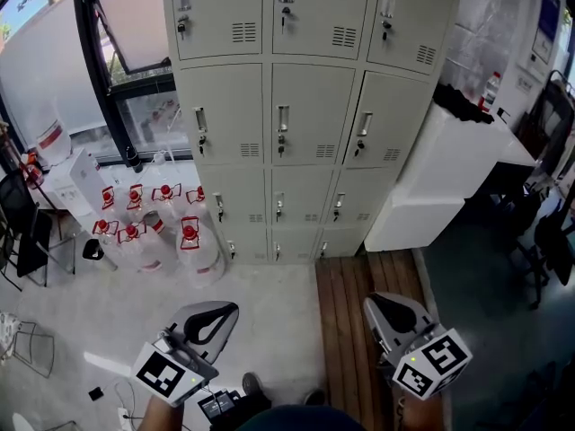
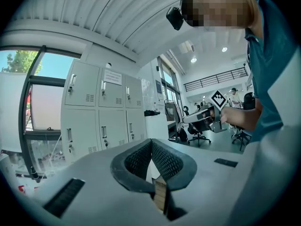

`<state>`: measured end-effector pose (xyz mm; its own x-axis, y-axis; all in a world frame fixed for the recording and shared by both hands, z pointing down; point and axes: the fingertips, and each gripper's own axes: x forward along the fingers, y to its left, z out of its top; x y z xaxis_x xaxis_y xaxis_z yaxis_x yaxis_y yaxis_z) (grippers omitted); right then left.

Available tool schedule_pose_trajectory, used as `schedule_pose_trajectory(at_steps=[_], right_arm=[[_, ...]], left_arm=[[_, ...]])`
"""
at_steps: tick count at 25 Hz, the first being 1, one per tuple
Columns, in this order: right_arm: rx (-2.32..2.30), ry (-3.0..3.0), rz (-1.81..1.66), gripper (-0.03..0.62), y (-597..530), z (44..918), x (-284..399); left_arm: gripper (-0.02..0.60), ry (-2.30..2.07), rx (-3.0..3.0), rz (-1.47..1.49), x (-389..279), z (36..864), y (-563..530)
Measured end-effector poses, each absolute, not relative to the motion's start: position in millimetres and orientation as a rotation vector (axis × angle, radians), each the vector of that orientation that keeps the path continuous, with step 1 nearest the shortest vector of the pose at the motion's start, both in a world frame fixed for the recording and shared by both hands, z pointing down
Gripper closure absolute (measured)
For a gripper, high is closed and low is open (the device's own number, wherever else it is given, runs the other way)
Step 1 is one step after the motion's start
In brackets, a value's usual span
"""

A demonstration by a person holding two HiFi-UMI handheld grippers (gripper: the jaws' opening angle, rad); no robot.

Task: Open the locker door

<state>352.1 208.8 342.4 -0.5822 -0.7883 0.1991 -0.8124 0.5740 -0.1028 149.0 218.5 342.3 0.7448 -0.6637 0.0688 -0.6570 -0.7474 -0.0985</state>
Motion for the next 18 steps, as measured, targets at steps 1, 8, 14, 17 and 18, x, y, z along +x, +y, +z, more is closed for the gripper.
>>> schedule_pose_trajectory(at_steps=[1,8,14,17,18], right_arm=[[1.374,-2.671,0.287,0.557,206,342,349],[1.421,-2.671,0.314,0.557,189,339,321],[1.439,-2.646,0.304,0.557,171,337,291],[1.44,-2.641,0.298,0.557,161,336,272],[1.441,-2.641,0.293,0.557,158,335,266]], left_arm=[[0.565,1.085,-2.873,-0.151,145,342,216],[0.565,1.076,-2.885,-0.14,113,344,200],[0.565,1.081,-2.896,-0.134,78,347,183],[0.565,1.07,-2.897,-0.124,60,347,174],[0.565,1.068,-2.898,-0.122,53,348,171]])
